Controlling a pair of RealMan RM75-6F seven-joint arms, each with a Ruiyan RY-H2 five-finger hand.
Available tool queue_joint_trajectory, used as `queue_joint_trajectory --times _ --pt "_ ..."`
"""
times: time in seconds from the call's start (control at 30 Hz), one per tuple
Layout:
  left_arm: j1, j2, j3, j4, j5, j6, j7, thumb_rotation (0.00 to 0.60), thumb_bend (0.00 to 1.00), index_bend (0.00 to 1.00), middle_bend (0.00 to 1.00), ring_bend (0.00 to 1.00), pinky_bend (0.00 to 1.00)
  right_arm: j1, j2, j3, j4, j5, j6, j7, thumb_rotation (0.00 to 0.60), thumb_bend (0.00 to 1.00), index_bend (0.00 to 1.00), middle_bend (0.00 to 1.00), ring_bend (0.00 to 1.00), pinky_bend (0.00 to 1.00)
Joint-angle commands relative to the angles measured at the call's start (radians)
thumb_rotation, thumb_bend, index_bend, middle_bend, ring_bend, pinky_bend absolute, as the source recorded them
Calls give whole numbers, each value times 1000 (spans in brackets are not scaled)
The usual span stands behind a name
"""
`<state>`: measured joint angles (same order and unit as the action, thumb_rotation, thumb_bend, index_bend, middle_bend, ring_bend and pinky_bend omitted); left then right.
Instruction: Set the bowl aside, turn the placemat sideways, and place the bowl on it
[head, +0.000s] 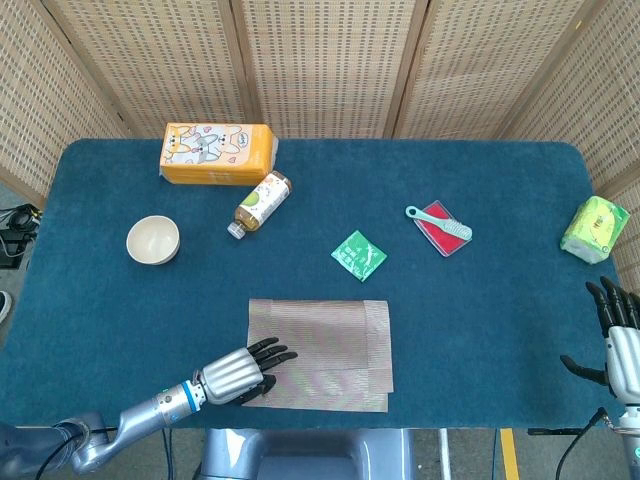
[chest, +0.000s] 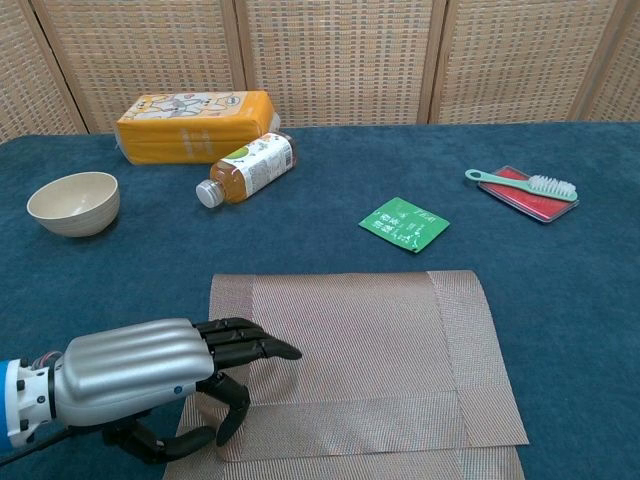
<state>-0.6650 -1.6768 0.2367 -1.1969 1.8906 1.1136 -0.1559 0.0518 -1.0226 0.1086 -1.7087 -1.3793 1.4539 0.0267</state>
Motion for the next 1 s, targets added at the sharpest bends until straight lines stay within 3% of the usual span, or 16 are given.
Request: queue_joint_trajectory --times 0.03,0.17,0.37,0.47,0.57,0.77,1.0 --pt "-7 5 -26 -19 -19 10 -11 600 622 795 0 0 0 0 0 0 1 -1 0 1 600 0 0 0 0 0" --pt "-33 22 -88 -65 -57 3 -6 600 622 805 0 0 0 1 -1 0 1 -1 0 -1 600 0 0 0 0 0" --pt "-132 94 -280 -197 -229 -126 46 600 623 825 0 0 0 1 -2 1 -3 0 0 -10 600 0 0 0 0 0" --pt "-172 117 -362 -221 -326 -196 110 600 622 826 0 0 0 0 -1 3 -4 2 4 -10 600 0 0 0 0 0" --pt "-223 121 -474 -200 -488 -275 211 600 622 826 0 0 0 -2 2 6 -3 11 6 -5 600 0 0 0 0 0" --pt "-284 81 -562 -60 -726 -338 357 600 621 826 0 0 0 -5 4 7 -1 17 6 -1 600 0 0 0 0 0" --pt "-288 53 -563 76 -962 -334 543 600 621 823 0 0 0 -2 2 5 2 16 -2 -3 600 0 0 0 0 0"
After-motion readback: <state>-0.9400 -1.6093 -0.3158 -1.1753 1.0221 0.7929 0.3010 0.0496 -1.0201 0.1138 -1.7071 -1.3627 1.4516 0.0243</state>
